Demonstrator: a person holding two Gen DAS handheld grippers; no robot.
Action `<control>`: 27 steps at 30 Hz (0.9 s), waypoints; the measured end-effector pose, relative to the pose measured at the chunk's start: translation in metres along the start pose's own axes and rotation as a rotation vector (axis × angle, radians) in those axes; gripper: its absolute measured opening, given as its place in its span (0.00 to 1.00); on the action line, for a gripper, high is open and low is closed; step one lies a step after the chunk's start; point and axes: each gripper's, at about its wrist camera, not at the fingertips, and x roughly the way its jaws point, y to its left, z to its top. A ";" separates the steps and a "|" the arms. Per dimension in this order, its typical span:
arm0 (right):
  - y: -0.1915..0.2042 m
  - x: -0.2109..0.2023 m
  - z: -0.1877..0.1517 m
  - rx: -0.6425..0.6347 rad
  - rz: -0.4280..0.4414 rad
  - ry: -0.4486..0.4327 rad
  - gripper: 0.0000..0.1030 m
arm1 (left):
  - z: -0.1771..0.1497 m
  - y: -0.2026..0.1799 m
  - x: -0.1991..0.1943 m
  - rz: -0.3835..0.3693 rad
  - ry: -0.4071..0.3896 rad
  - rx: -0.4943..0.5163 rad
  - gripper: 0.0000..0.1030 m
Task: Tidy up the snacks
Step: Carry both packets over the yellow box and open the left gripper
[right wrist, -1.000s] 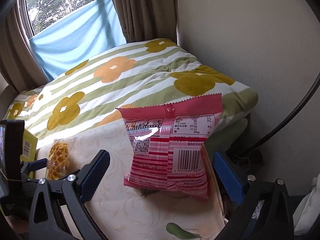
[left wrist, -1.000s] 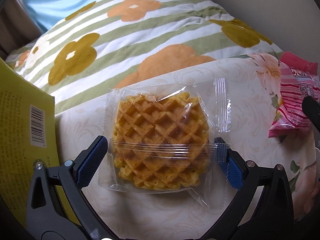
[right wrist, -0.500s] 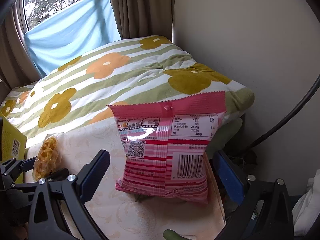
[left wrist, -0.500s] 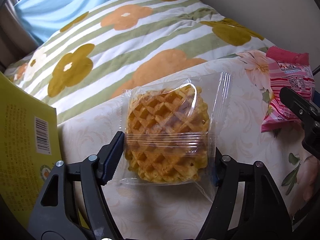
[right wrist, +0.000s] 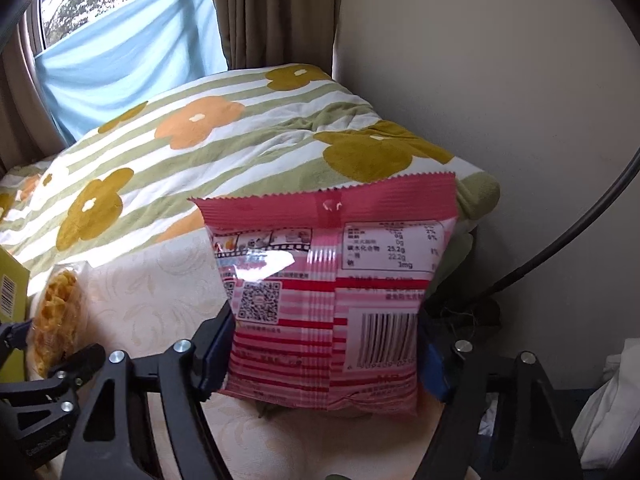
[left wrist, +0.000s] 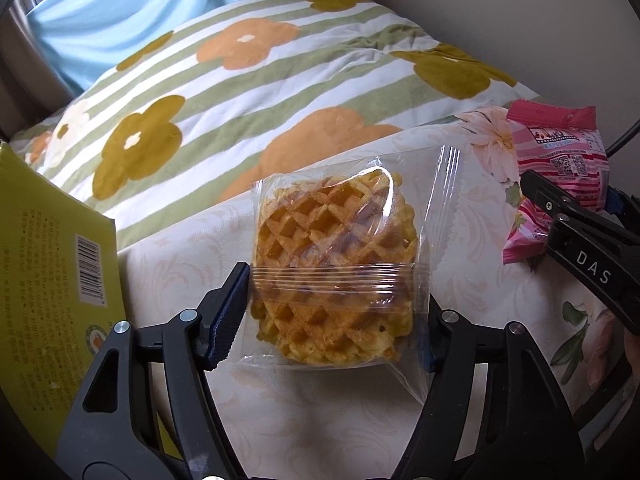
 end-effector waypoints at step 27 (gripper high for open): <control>-0.005 -0.182 0.043 -0.169 0.220 -0.225 0.61 | 0.011 0.007 -0.210 0.075 -0.351 -0.147 0.63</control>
